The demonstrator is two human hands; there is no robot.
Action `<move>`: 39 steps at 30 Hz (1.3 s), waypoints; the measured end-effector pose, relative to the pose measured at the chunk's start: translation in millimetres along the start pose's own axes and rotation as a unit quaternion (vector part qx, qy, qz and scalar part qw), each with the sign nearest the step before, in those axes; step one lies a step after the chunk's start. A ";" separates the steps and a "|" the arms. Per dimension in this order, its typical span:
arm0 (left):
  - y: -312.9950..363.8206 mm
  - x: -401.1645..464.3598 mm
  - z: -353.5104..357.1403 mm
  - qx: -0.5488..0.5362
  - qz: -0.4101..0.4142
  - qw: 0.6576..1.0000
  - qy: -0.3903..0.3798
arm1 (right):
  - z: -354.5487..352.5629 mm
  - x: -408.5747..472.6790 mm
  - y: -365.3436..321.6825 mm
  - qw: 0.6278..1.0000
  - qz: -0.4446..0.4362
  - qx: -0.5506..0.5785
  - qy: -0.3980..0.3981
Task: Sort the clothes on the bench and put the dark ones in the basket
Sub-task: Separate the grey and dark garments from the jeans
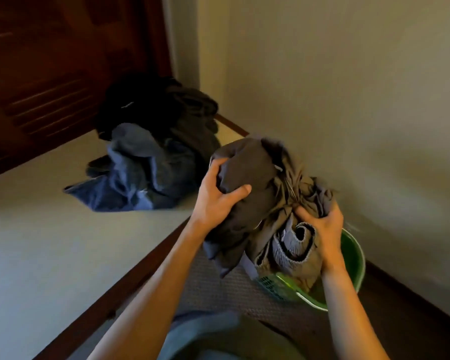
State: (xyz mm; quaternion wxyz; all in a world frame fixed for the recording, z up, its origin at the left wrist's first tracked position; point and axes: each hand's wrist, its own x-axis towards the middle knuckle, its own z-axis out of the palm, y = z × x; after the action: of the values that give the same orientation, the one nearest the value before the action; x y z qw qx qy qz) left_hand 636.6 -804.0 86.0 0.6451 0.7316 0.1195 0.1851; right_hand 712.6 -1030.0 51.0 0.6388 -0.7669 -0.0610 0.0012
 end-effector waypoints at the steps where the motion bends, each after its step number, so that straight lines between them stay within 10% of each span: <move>1: -2.4 4.6 16.0 -0.001 0.000 1.000 -0.012 | -17.5 4.1 6.0 1.000 0.008 -0.011 0.024; 13: -45.3 54.9 136.7 0.024 -0.044 0.989 -0.139 | -123.5 23.4 94.6 0.952 0.099 -0.125 0.262; 27: -107.7 100.5 187.2 0.128 -0.105 0.968 -0.187 | -152.7 29.0 184.0 0.914 0.380 -0.106 0.096; 39: -140.3 84.3 234.8 0.025 -0.280 0.939 -0.200 | -158.3 19.8 188.1 0.909 0.400 -0.064 0.102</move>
State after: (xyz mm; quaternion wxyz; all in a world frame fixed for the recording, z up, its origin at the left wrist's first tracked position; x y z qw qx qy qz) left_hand 821.5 -960.8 -66.1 0.6626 0.7066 0.1932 -0.1561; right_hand 762.3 -1216.4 -102.7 0.5374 -0.7620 0.3164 0.1748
